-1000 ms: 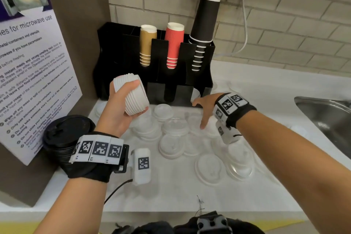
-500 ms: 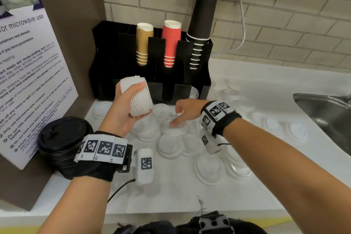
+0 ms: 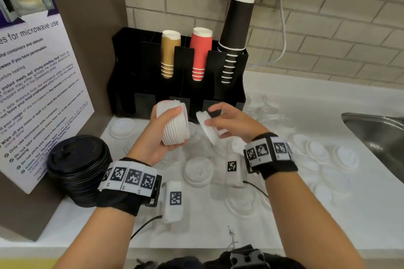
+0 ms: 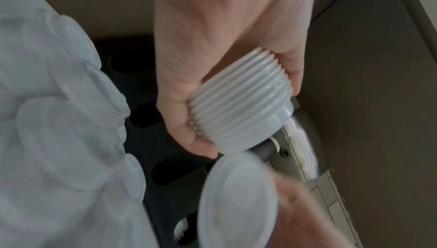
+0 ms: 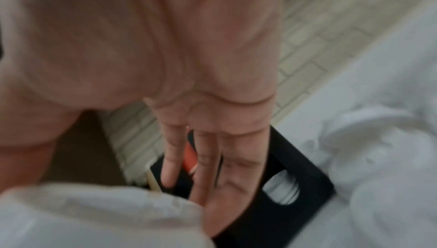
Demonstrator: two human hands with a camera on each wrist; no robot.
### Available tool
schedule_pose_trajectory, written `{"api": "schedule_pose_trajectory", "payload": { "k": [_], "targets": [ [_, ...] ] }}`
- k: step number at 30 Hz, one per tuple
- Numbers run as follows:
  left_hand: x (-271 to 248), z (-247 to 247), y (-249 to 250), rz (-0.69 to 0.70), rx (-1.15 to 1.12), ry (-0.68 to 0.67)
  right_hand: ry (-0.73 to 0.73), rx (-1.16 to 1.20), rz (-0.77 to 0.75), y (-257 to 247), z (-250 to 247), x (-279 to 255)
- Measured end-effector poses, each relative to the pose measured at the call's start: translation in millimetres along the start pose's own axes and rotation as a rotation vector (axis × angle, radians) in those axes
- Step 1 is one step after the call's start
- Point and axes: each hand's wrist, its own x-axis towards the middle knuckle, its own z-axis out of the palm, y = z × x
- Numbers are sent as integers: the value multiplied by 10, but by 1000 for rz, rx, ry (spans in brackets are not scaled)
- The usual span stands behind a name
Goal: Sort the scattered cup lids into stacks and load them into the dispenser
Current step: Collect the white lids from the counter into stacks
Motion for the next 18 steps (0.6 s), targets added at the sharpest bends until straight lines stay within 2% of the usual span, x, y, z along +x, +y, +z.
{"api": "schedule_pose_trajectory", "payload": {
  "k": [2,5,9,18],
  "targets": [
    [-19,86,-44,-21,22,-39,39,229,-112,12,78,-136],
    [-37,189,-95,-33,64,-74,72,326,-232,18,218,-270],
    [-45,233,-124,-29,103,-99,92,365,-296,23,265,-336],
    [-36,282,-157,6,70,-110,115,296,-312,16,313,-382]
  ]
}}
